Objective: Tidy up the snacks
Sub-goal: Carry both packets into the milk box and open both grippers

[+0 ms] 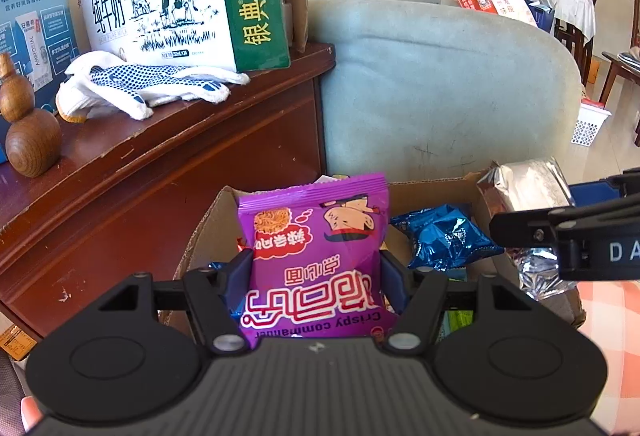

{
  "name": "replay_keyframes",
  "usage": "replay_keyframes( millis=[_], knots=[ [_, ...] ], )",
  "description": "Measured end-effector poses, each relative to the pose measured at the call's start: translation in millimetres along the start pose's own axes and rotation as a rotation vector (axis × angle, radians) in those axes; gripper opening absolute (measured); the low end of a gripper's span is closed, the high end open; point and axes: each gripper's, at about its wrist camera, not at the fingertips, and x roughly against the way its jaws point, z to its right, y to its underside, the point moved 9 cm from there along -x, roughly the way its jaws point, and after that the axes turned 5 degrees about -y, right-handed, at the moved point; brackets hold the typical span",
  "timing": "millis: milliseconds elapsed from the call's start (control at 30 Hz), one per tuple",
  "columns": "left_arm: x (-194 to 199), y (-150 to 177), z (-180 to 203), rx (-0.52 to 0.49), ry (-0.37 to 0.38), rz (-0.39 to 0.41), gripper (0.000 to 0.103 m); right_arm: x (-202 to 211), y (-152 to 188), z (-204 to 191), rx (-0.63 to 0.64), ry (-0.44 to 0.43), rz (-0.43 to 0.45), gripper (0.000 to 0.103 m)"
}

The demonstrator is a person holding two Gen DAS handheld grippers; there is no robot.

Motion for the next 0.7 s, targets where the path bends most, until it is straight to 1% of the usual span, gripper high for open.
replay_keyframes(
  millis=[33,100,133,167,200,233,400,700],
  knots=[
    [-0.5,-0.4,0.1,0.005,-0.004,0.003,0.065,-2.3,0.5,2.1,-0.013,0.004,-0.001,0.061],
    [0.3,-0.9,1.1,0.005,-0.01,0.006,0.073,-7.0,1.7,5.0,-0.036,0.006,-0.013,0.062],
    [1.5,-1.5,1.2,0.004,-0.013,0.012,0.079,-8.6,2.1,6.1,-0.047,0.007,-0.016,0.061],
    [3.0,-2.3,0.7,0.002,-0.017,0.017,0.085,-9.8,2.1,7.3,-0.056,0.012,-0.016,0.065],
    [4.1,-3.4,-0.3,0.002,-0.025,0.017,0.088,-9.5,2.2,8.9,-0.062,0.021,-0.013,0.067],
    [5.2,-3.8,-2.0,0.003,-0.035,0.018,0.09,-8.5,2.0,10.5,-0.069,0.028,-0.008,0.067],
    [9.7,-2.2,-6.8,-0.003,-0.059,0.007,0.091,-4.6,3.0,11.8,-0.082,0.024,0.0,0.067],
    [20.8,5.1,-12.1,-0.014,-0.074,-0.004,0.092,-1.7,10.2,-2.4,-0.038,0.007,-0.022,0.067]
  ],
)
